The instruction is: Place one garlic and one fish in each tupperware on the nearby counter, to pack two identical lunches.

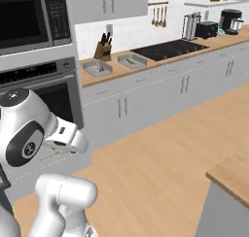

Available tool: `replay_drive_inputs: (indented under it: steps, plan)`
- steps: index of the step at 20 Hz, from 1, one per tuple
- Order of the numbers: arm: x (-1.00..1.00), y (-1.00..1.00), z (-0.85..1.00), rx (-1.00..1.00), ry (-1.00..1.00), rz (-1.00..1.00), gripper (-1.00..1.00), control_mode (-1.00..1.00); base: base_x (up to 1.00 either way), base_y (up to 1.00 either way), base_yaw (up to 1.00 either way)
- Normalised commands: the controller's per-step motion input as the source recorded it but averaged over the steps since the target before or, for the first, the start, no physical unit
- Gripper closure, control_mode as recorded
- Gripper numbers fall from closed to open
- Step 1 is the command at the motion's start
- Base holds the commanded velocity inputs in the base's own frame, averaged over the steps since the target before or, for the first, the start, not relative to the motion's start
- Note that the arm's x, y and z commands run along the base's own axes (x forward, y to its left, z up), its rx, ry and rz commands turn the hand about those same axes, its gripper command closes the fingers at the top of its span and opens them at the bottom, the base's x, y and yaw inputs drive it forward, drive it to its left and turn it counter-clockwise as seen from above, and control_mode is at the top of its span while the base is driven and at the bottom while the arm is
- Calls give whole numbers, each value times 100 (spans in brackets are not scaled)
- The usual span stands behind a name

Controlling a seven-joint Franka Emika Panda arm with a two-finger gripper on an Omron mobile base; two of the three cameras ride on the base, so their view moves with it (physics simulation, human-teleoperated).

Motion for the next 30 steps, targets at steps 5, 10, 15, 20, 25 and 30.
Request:
replay_drive_inputs:
  steps: [5, 10, 15, 20, 25, 30]
  plan:
    - [0, 0, 0, 0, 0, 0, 100, 100, 100, 0, 3]
    - [0, 0, 0, 0, 0, 0, 100, 100, 100, 0, 4]
    - [0, 0, 0, 0, 0, 0, 100, 100, 100, 0, 4]
    - [0, 0, 0, 0, 0, 0, 100, 100, 100, 0, 3]
    - [0, 0, 0, 0, 0, 0, 100, 100, 100, -6, 5]
    - [0, 0, 0, 0, 0, 0, 100, 100, 100, -55, 31]
